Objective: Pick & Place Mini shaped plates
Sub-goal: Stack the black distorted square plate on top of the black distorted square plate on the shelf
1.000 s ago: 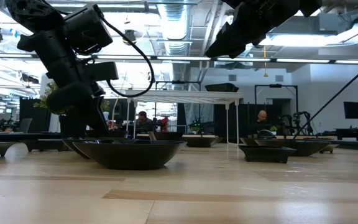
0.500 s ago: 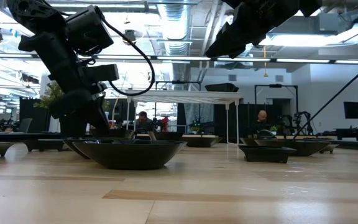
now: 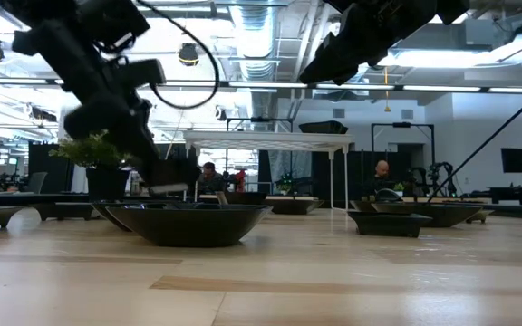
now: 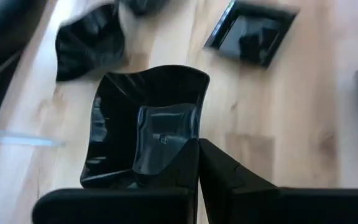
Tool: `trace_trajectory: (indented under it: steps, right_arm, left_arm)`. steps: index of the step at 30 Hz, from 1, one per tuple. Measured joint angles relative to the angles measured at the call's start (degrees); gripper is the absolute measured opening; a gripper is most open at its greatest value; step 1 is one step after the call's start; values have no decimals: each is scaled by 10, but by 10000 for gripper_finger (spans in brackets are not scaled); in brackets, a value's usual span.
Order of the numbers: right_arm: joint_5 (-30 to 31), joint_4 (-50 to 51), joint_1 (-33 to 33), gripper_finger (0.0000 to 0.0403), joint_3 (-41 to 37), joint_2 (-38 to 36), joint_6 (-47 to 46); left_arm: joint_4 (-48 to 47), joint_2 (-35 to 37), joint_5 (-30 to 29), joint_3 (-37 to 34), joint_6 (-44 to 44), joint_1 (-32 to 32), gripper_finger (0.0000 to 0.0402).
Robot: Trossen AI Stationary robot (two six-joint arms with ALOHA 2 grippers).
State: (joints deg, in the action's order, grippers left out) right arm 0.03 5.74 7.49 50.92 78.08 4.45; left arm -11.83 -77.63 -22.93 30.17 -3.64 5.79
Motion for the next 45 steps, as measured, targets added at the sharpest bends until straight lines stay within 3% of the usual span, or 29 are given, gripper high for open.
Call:
trace_trajectory:
  steps: [12,22,30,40,45]
  right_arm:
    - [0,-27,0,96,-1,5,0]
    - [0,-198,-12,96,-11,117,62]
    - [1,-211,-22,95,28,165,86]
    - [0,-226,22,95,31,174,183]
    - [9,-276,25,95,31,173,164]
  left_arm:
    - [3,83,-31,0,-10,95,8]
    - [29,88,-45,0,-81,148,8]
    - [38,83,-45,0,-131,180,7]
    - [49,78,23,0,-171,187,6]
    - [51,78,23,0,-171,186,8]
